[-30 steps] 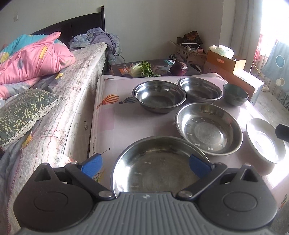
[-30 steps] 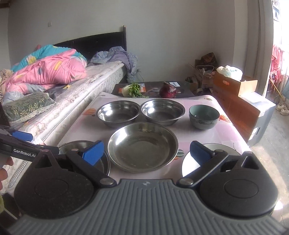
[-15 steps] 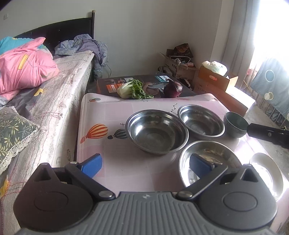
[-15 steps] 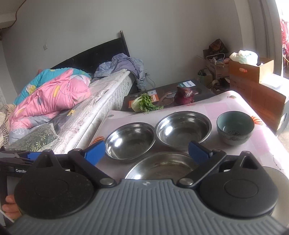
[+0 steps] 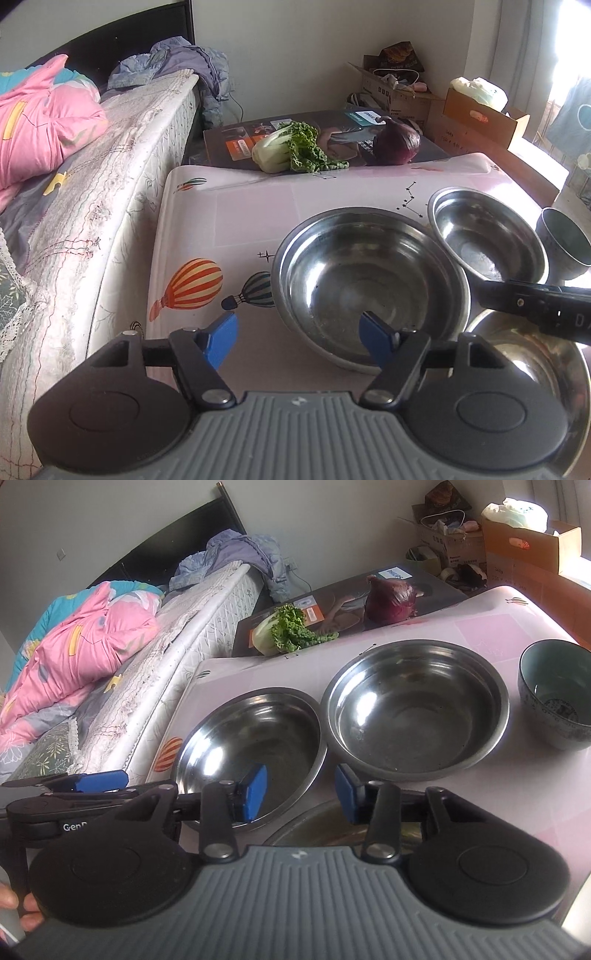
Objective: Organize plates and bowls
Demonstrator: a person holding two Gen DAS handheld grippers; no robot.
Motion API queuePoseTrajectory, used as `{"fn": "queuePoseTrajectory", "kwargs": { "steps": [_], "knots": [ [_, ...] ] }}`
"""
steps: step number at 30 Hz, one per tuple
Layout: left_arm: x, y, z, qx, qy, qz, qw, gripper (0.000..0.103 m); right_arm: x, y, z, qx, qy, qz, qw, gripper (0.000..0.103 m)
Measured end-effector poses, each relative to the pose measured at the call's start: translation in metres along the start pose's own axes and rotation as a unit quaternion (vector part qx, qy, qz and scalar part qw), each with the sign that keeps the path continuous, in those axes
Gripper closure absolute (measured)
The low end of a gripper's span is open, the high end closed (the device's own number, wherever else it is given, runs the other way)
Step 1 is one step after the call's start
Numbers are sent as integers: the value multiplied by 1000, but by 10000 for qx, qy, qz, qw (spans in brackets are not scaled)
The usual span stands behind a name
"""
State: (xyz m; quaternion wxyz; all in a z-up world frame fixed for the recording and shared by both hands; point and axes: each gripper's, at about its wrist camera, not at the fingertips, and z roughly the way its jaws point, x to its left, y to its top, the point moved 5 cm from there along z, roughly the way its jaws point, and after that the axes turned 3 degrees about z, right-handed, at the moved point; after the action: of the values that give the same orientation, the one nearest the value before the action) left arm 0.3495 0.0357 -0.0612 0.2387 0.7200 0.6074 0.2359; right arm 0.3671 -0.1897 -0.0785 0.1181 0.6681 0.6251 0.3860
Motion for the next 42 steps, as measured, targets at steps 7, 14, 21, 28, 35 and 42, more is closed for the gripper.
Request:
{"fn": "queuePoseTrajectory", "kwargs": {
  "steps": [7,14,21,28,35,42],
  "knots": [
    [7,-4,26,507,45,-251,9984,67,-5,1,23,253,77,-28,9996,84],
    [29,-19,15,600,173,-459,9970,66,-2,1,31,394,233,-82,9989,85],
    [34,-20,19,675,247,-444,9964,54,15,4,52,476,91,-500,9976,85],
    [30,-17,28,635,315,-441,9965,76,22,6,62,467,-47,-787,9958,94],
    [26,-14,28,628,394,-405,9964,81,27,4,61,448,-72,-913,9948,93],
    [28,-13,18,547,507,-379,9965,81,32,5,54,393,28,-948,9947,93]
  ]
}}
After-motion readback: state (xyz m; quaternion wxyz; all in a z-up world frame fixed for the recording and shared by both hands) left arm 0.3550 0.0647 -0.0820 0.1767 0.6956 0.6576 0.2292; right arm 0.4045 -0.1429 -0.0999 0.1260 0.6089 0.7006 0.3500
